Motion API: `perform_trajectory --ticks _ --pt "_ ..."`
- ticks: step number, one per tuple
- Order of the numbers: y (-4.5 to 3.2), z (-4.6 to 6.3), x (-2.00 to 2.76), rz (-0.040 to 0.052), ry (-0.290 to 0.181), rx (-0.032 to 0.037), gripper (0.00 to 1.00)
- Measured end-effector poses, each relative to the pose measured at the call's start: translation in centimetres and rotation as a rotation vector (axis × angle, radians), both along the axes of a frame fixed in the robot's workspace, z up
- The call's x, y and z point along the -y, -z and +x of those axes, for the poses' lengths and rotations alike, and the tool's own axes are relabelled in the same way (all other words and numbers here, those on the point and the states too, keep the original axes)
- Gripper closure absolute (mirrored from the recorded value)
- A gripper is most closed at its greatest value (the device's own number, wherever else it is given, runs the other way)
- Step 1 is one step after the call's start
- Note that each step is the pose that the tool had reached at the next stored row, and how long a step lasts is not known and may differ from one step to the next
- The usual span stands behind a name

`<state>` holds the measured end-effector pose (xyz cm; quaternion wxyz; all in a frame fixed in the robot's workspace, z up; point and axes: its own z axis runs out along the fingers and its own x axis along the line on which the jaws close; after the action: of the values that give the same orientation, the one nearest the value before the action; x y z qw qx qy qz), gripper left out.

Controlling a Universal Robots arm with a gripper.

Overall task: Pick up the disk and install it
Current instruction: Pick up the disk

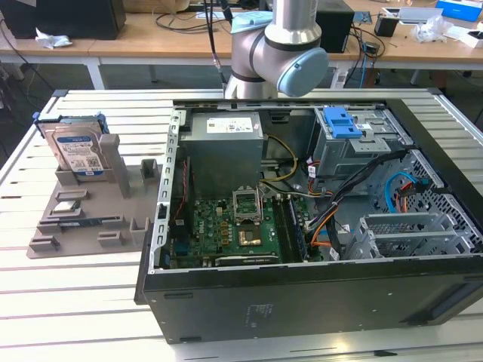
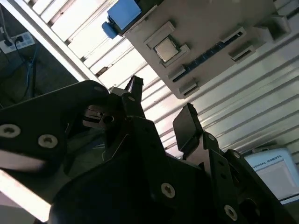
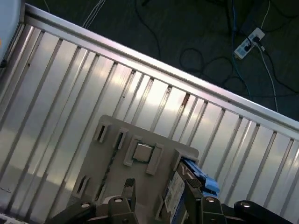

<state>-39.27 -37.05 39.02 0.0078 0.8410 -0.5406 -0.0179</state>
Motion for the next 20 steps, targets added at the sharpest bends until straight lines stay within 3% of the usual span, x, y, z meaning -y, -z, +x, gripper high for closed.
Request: perform_trajectory --ticks 2,5,8,12,20 --pt "0.00 0.00 0.00 0.0000 -0.027 -0.0001 0.46" --pt "0.01 0.00 -0.01 -0.0030 -0.023 0.0002 0.46" --pt "0.00 0.00 0.00 -0.0076 0.023 -0.0003 0.46" --pt "0.01 0.00 -0.01 -0.0108 0.129 -0.0006 0.46" --pt "0.01 0.00 0.00 -0.0163 0.285 -0.0011 0.46"
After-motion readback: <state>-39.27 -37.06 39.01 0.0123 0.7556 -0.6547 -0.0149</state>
